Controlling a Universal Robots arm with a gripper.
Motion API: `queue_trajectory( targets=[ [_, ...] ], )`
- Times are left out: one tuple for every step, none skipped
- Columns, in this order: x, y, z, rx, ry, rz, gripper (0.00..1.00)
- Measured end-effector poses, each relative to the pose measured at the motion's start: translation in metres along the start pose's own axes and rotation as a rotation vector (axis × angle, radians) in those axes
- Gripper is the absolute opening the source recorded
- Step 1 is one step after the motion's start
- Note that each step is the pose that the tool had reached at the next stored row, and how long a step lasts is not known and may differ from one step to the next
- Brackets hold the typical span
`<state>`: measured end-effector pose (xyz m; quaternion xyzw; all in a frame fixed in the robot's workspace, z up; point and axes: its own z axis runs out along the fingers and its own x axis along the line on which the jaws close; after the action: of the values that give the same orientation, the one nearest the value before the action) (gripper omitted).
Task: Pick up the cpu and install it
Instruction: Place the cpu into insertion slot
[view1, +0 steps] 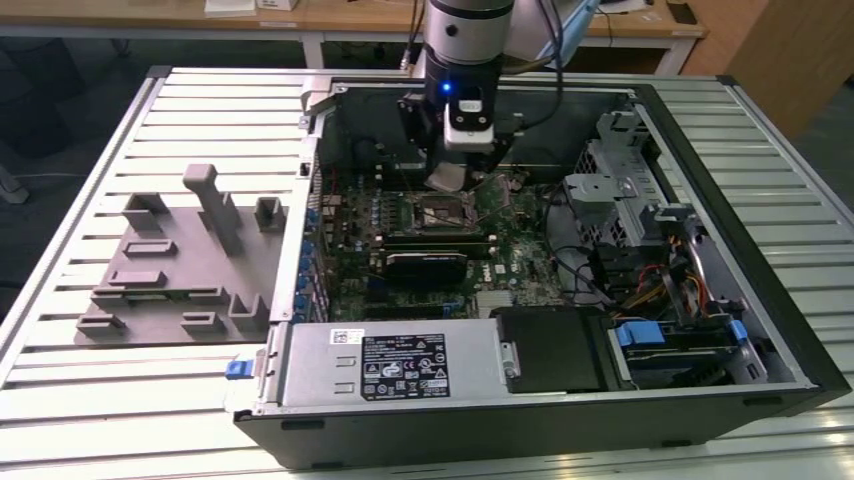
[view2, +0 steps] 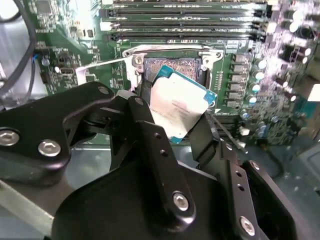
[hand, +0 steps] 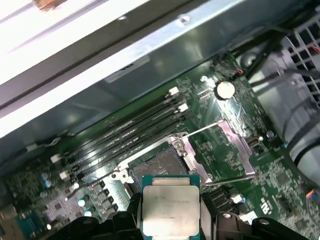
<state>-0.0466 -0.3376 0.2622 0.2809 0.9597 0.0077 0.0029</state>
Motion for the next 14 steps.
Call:
queue_trajectory(
  targets=[
    [0.0000,0.0000,0.0000,0.0000,-0.0003,0.018,0.54],
    [0.0000,0.0000,0.0000,0.0001,-0.0006,0.036,0.54],
    [0.0000,0.0000,0.0000,0.0001,-0.0009,0.054,0.54],
    [0.0000,0.0000,0.0001,0.0001,-0.0012,0.072,0.54],
    [0.0000,0.0000,0.0001,0.0001,-0.0015,0.090,0.54],
    [0.0000,0.0000,0.0001,0.0001,-0.0018,0.108,0.54],
    [0.0000,0.0000,0.0001,0.0001,-0.0021,0.128,0.54],
    [0.0000,0.0000,0.0002,0.0002,-0.0024,0.146,0.54],
    [0.0000,0.0000,0.0002,0.0003,-0.0027,0.164,0.54],
    [0.0000,0.0000,0.0002,0.0004,-0.0030,0.181,0.54],
    [0.0000,0.0000,0.0003,0.0004,-0.0033,0.199,0.54],
    [0.0000,0.0000,0.0004,0.0004,-0.0035,0.217,0.54],
    [0.0000,0.0000,0.0004,0.0004,-0.0038,0.235,0.54],
    [0.0000,0.0000,0.0004,0.0005,-0.0041,0.254,0.54]
  ],
)
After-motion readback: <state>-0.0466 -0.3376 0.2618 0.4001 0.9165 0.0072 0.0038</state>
